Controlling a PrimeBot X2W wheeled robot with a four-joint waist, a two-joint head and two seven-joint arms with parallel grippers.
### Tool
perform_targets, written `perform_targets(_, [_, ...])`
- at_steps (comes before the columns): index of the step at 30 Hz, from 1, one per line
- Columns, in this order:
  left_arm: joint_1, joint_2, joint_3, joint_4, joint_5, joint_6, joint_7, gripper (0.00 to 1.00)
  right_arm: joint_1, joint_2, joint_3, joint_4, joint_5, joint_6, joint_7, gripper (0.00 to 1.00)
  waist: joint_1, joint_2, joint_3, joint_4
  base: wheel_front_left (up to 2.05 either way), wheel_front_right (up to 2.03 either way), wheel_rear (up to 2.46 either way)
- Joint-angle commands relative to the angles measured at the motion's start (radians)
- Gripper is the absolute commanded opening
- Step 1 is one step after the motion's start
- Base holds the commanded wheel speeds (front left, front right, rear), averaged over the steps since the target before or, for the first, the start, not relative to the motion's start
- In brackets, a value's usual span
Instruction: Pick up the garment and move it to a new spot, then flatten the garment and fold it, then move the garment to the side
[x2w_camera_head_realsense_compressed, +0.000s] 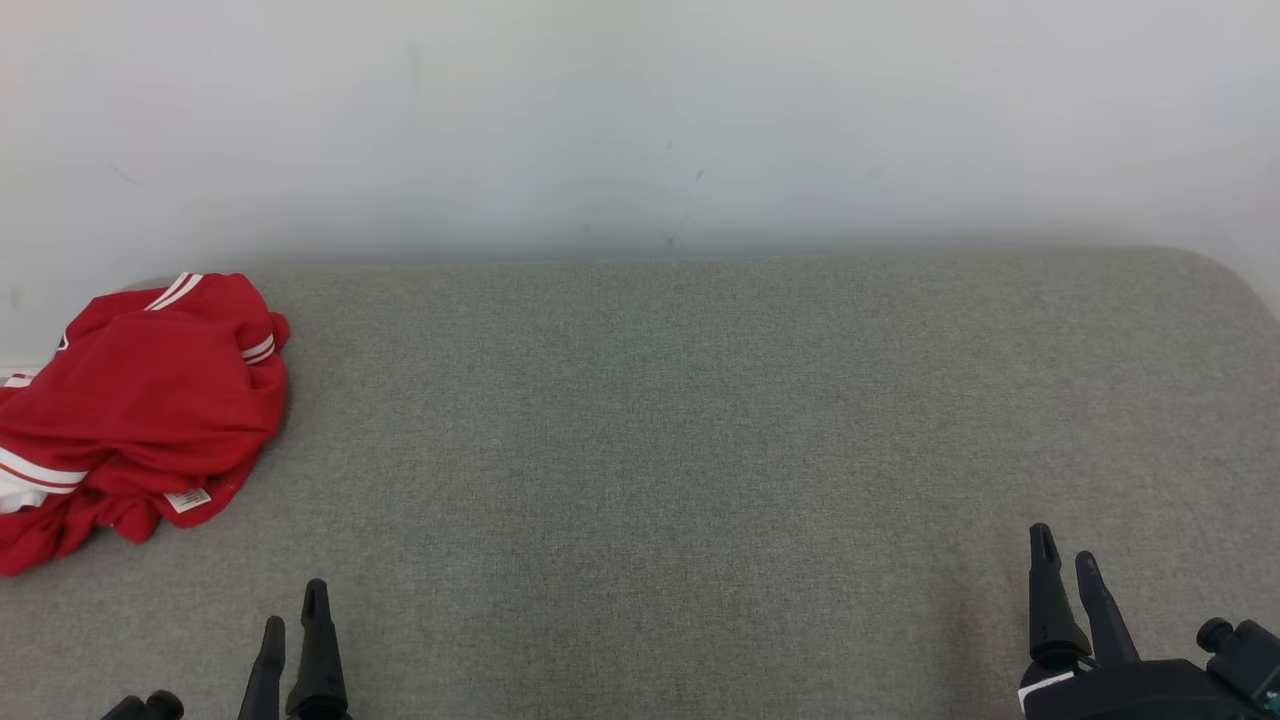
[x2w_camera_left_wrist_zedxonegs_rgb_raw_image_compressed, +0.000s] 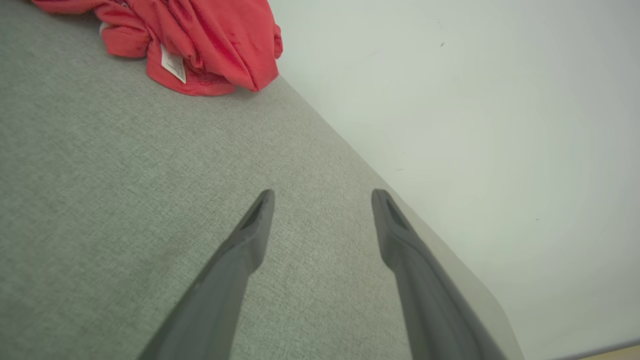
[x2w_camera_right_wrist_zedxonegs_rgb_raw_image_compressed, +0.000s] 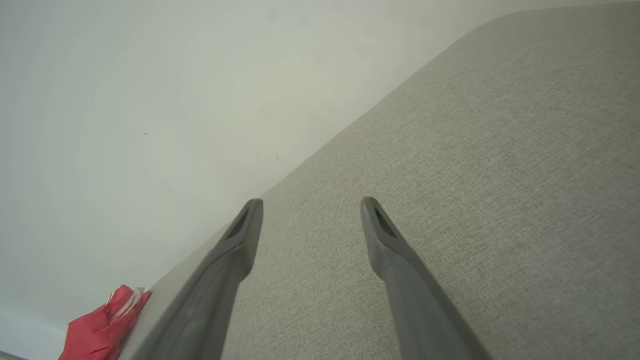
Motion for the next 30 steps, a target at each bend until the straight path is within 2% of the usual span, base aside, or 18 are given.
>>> perform_targets(1, [-0.002,0.006,-0.003,-0.012,0.034,-0.004,-0.012,1.0,-0.001,-0.003,0.004,-0.007,-0.043,-0.001,-0.012,1.0,0.0,0.0,-0.001,0.001,0.0,0.0,0.0])
perform_targets(17, [0.01,0.006,-0.026,-0.018,0.259,-0.018,-0.056,1.0,0.013,-0.004,0.016,-0.009,-0.253,-0.001,-0.056,1.0,0.0,0.0,-0.008,0.005,0.0,0.0,0.0])
perform_targets(30, [0.022,0.007,-0.031,-0.019,0.394,-0.026,-0.087,1.0,0.024,-0.004,0.012,-0.012,-0.389,-0.001,-0.086,1.0,0.0,0.0,-0.013,0.006,0.0,0.0,0.0])
